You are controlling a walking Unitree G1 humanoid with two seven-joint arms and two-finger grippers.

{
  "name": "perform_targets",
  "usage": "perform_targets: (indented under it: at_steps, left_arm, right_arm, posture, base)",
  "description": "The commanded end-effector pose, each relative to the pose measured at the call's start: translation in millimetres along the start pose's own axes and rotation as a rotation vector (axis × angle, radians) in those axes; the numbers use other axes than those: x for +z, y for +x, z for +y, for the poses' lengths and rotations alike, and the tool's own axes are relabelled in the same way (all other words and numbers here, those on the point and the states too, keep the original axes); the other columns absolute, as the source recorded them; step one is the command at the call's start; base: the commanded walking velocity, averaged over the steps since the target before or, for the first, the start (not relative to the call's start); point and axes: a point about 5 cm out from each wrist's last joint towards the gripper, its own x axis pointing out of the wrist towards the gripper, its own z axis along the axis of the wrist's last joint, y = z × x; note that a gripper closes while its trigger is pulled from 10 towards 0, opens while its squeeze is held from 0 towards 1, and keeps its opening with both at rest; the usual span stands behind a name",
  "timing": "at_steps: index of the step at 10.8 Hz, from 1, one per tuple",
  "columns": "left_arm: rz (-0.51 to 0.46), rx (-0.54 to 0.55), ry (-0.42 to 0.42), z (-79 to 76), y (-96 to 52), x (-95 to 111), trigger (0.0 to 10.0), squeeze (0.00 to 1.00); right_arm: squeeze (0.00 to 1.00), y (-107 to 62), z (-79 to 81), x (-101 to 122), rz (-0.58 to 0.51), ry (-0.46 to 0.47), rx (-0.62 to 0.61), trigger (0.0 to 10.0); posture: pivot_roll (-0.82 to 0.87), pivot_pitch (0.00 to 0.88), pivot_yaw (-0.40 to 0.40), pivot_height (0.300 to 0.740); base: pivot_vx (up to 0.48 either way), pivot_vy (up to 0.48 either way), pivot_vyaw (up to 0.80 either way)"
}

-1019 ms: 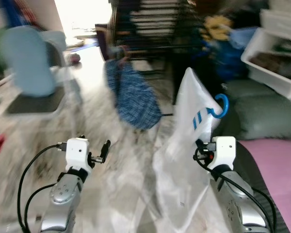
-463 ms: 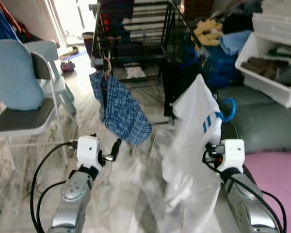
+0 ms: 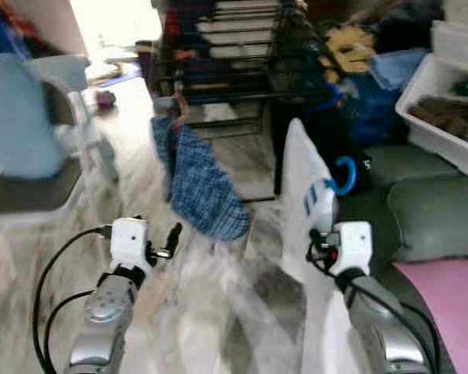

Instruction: Hang hanger

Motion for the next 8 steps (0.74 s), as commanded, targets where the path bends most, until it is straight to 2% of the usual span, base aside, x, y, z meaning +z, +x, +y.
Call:
perform_targets:
  at_steps: [1,4,6,8]
  left_arm:
    - [0.0,-0.02,0.005,-4.8,2.0,1.3,10.0,0.0]
    - [-0.001,-0.026,0.004,-5.4,3.7,3.0,10.0,0.0]
    - [0.01,-0.026,-0.015,-5.8,4.6,1.9,10.0,0.0]
    - [0.0,-0.044,0.016,-8.4,6.0,4.0,10.0,0.0]
  right_arm:
    - [0.0,0.8,-4.8,8.3,-0.029,-0.005,-0.009,10.0]
    - [0.0,1.8,-3.2,6.7,-0.017,-0.008,0.002,10.0]
    - [0.0,3.4,2.8,-1.5,0.045,-0.002,0.045,10.0]
    - [0.0,4.8,4.3,-4.9,0.069,0.003,0.06,10.0]
  posture:
    - [-0.15,0.0,0.018,0.74]
    - [-0.15,0.0,0.018,0.74]
    - [-0.14,0.0,0.015,0.74]
    - [-0.14,0.0,0.016,0.74]
  base:
    - [0.345,0.334,0.0]
    - [0.345,0.333,0.0]
    - [0.309,0.366,0.0]
    - [0.298,0.377,0.0]
